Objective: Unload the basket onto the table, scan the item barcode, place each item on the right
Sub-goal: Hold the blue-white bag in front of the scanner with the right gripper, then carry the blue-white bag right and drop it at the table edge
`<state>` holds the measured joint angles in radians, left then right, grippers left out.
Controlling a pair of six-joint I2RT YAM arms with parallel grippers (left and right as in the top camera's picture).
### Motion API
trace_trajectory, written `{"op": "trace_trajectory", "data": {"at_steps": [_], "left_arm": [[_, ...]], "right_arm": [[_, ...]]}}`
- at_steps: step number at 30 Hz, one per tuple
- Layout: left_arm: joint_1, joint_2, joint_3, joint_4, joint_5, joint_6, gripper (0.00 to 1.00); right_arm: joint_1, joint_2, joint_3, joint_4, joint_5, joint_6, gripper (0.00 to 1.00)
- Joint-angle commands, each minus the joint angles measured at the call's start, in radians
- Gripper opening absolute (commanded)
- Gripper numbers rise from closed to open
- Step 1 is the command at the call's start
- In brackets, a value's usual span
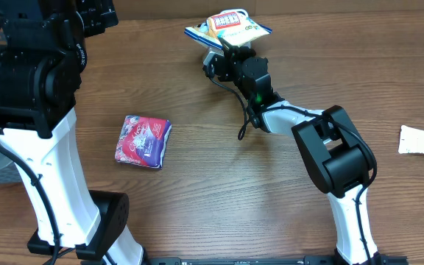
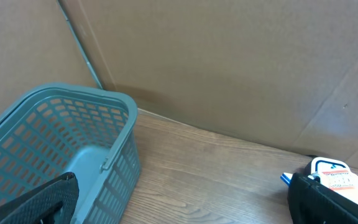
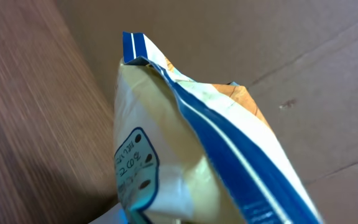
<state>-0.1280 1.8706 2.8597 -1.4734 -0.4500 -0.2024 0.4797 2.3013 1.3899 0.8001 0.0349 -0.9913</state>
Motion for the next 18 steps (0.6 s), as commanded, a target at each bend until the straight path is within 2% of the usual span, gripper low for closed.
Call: {"op": "trace_trajectory", "data": {"at_steps": [1,4,8,18], "left_arm": [[0.010,0.013,0.002,0.003,-0.009,0.015,1.00],[0.010,0.013,0.002,0.003,-0.009,0.015,1.00],[0.010,0.013,0.002,0.003,-0.009,0.015,1.00],[0.010,0.013,0.002,0.003,-0.009,0.015,1.00]], "right_arm": [[-0.004,0.019,0.020,0.039,0.033,0.019,0.04],[-0.003,-0.008,0.019,0.056,0.081,0.020,0.04],[0.004,-0.106,0.019,-0.033,0.209,0.061,0.04],[-0.005,-0.495,0.019,-0.594,0.639,0.388,0.04]]}}
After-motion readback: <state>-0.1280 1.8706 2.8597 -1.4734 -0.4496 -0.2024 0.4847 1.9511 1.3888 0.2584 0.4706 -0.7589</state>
